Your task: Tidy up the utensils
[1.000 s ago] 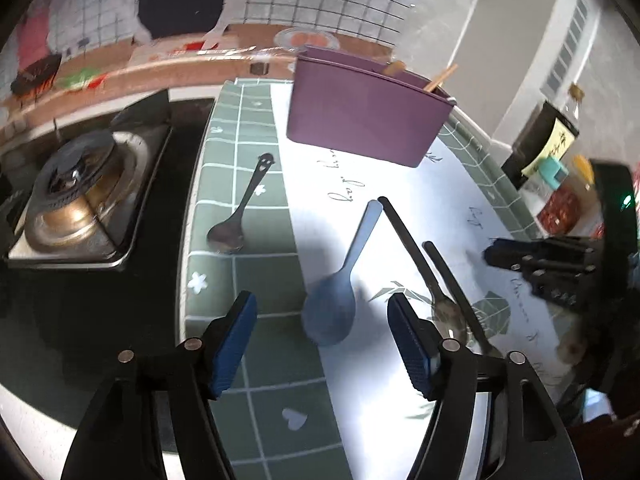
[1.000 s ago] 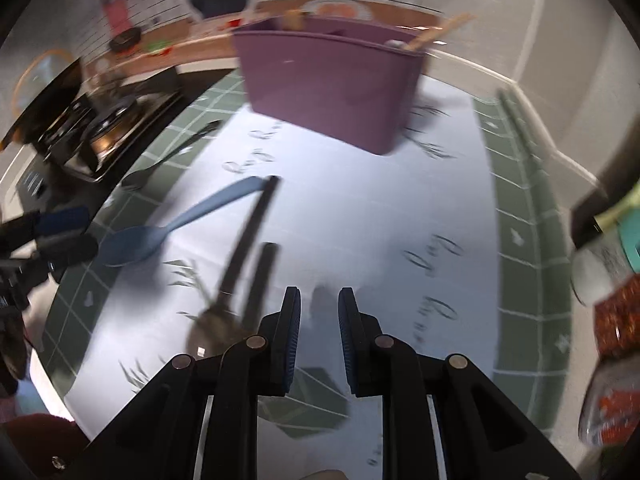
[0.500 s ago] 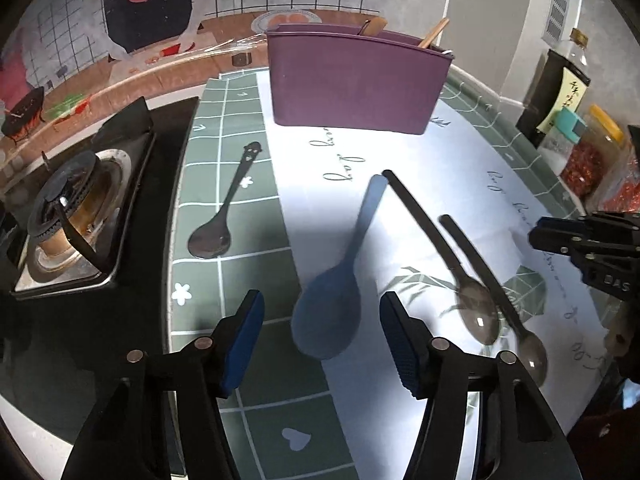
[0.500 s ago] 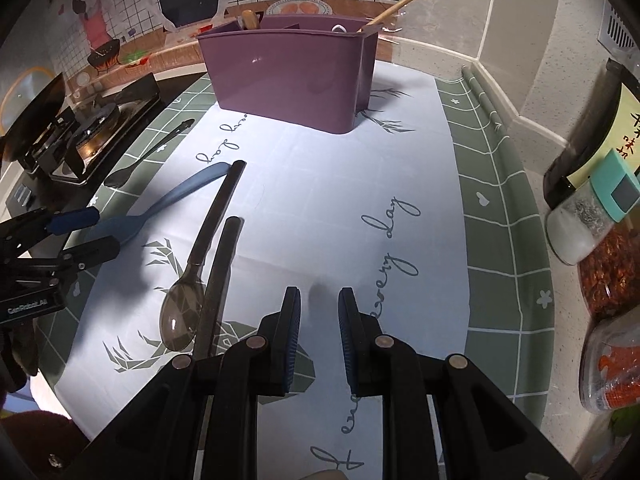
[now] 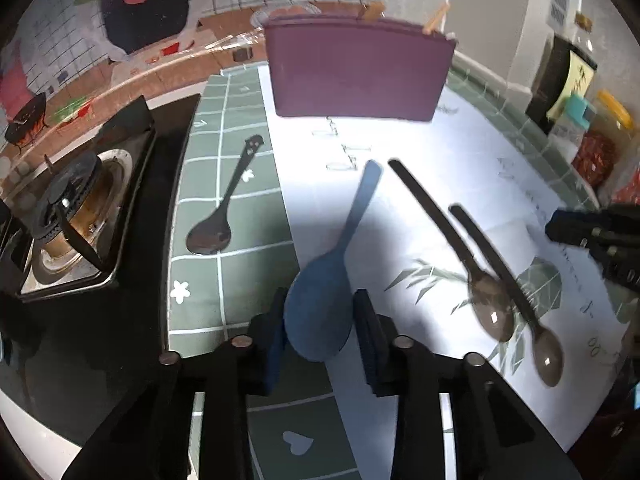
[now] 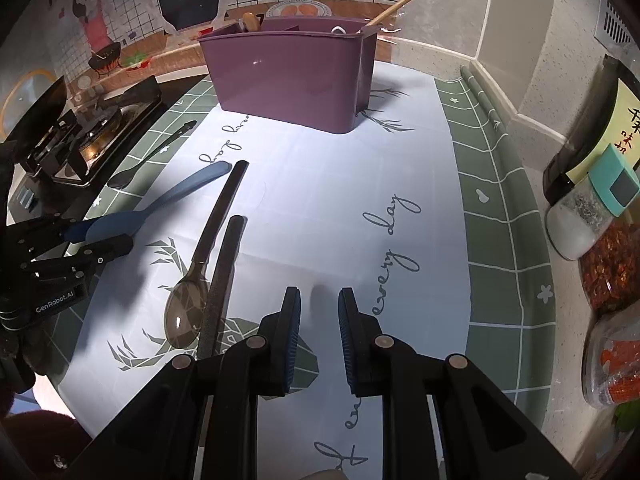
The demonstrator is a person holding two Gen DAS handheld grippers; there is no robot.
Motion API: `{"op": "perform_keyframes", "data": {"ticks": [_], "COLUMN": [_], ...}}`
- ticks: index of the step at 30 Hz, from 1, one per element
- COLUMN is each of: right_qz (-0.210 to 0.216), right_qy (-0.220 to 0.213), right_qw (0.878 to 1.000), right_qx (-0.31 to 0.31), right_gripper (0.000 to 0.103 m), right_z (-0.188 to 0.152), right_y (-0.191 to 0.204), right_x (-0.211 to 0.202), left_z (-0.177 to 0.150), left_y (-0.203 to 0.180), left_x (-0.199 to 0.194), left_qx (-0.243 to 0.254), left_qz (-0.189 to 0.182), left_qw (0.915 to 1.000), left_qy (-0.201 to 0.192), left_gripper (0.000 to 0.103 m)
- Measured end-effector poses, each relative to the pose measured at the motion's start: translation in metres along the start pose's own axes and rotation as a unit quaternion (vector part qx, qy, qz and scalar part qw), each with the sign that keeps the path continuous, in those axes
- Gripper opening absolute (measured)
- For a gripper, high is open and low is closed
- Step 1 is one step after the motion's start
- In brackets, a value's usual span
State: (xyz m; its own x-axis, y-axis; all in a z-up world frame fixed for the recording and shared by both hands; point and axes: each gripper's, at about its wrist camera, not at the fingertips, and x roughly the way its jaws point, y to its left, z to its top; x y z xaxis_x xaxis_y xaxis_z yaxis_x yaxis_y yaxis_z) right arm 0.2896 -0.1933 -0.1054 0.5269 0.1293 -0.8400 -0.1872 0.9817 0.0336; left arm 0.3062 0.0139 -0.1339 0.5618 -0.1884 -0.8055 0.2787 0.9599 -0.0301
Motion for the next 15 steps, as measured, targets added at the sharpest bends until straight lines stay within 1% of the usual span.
{"op": "perform_keyframes", "data": {"ticks": [2, 3, 4, 5, 7, 9, 11, 13, 15], "right_qz": [0.003, 0.006, 0.009, 0.011, 0.015, 0.021, 0.026, 0.03, 0.033], "right_qy": [0.0, -0.001, -0.001, -0.001, -0.001, -0.001, 0.0, 0.001, 0.0], "right_qw": [1.0, 1.0, 1.0, 1.0, 1.0, 1.0, 1.0, 0.999, 0.999], "right_qx": [-0.002, -0.003, -0.004, -0.004, -0.004, -0.007, -0.011, -0.017, -0.024], "right_gripper": [0.018, 0.018, 0.018, 0.018, 0.018, 0.018, 0.018, 0.018, 0.018], "right_z": [0.0, 0.0, 0.001, 0.001, 0.002, 0.004, 0.006, 0.008, 0.011], "right_y": [0.002, 0.003, 0.004, 0.006, 0.008, 0.012, 0.016, 0.022, 0.028], "right_x": [0.0, 0.001, 0.001, 0.001, 0.002, 0.003, 0.005, 0.007, 0.008], "left_z": [0.004, 0.007, 0.009, 0.013, 0.018, 0.025, 0.03, 0.032, 0.031], "left_y": [0.007, 0.01, 0.012, 0.014, 0.017, 0.023, 0.029, 0.032, 0.036], "left_x": [-0.008, -0.013, -0.018, -0.027, -0.039, -0.053, -0.063, -0.067, -0.068], "left_qx": [-0.03, -0.04, -0.045, -0.047, -0.051, -0.065, -0.081, -0.086, -0.089], "left_qz": [-0.011, -0.014, -0.013, -0.009, -0.006, -0.015, -0.024, -0.03, -0.023], "left_qw": [0.9994, 0.999, 0.9987, 0.9983, 0.9975, 0.9954, 0.9933, 0.9926, 0.9926], "left_qy": [-0.01, -0.016, -0.021, -0.033, -0.05, -0.069, -0.079, -0.08, -0.079], "left_gripper": [0.026, 0.024, 0.022, 0.017, 0.016, 0.015, 0.012, 0.012, 0.012]}}
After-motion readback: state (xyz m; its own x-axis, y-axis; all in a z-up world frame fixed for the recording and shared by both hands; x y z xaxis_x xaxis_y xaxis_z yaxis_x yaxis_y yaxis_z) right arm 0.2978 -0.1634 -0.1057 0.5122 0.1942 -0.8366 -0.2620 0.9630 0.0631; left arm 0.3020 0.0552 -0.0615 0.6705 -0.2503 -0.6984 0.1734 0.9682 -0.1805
